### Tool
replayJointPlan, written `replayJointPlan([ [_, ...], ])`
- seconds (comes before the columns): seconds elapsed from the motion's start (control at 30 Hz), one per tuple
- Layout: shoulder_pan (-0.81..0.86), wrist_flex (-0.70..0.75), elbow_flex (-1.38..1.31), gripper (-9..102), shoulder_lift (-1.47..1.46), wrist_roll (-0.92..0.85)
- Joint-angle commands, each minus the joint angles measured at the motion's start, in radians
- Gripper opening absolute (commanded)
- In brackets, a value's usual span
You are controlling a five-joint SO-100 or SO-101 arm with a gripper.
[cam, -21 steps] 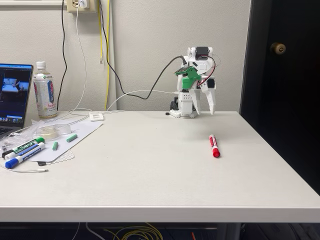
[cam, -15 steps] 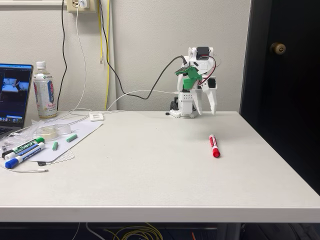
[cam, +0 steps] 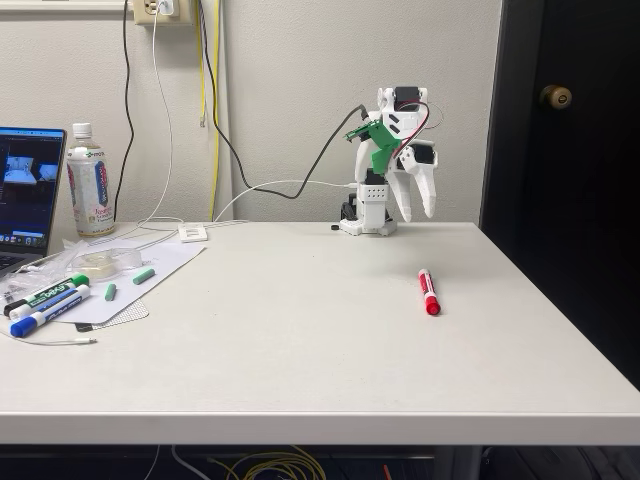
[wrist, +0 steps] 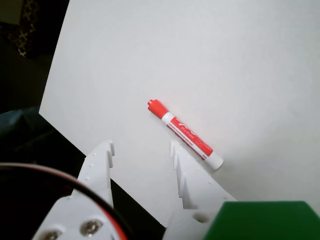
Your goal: Pick up the red marker.
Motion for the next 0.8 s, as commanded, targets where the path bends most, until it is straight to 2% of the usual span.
replayJointPlan([
  [0.0, -0.014, -0.014, -0.052, 26, 0.077, 0.026],
  [0.5, 0.0, -0.009, -0.052, 26, 0.104, 0.044],
  [0.77, 0.008, 0.037, -0.052, 26, 0.12, -0.026],
])
